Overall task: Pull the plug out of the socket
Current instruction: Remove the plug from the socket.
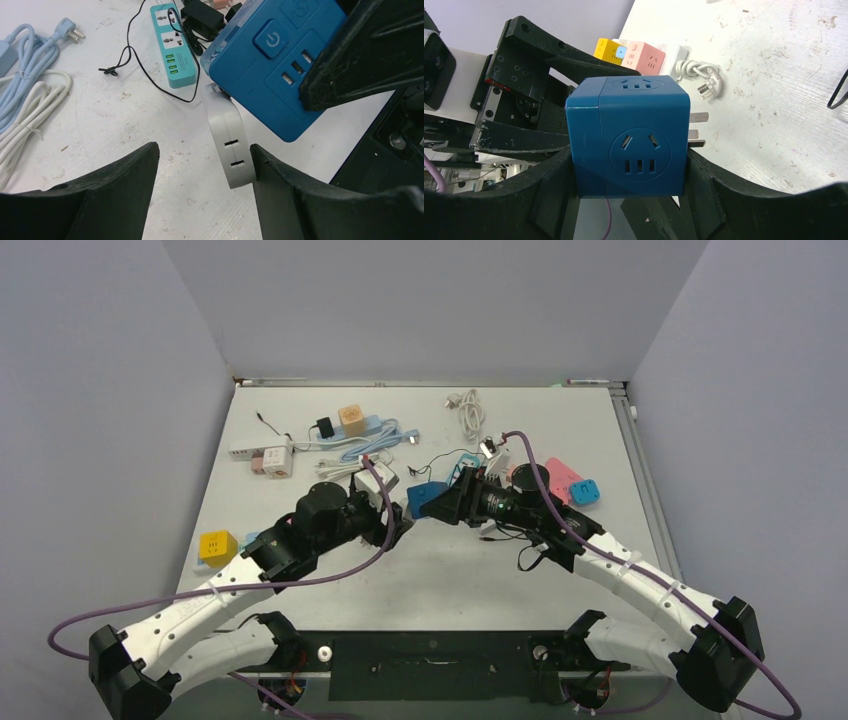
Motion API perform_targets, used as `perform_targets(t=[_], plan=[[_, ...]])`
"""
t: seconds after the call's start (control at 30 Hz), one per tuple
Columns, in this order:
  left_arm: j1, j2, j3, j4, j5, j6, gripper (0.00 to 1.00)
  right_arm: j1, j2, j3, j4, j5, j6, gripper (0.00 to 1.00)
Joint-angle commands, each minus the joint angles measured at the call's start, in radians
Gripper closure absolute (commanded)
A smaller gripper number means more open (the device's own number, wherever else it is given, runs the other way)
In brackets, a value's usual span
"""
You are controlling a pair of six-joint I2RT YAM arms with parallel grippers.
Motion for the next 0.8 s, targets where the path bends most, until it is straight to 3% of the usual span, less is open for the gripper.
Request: perform_targets(t=[0.0, 0.77], plan=[[-0.007, -0.019, 0.058, -0.022, -0.067, 0.038, 0.39, -0.003, -0.038, 0.066, 0.039, -0.031, -0.017, 0.95], [-0.014, -0.038, 0.061, -0.055, -0.214, 0.075, 0.46, -0.037, 0.003, 0.097, -0.003, -0.129, -0.027, 0.95]])
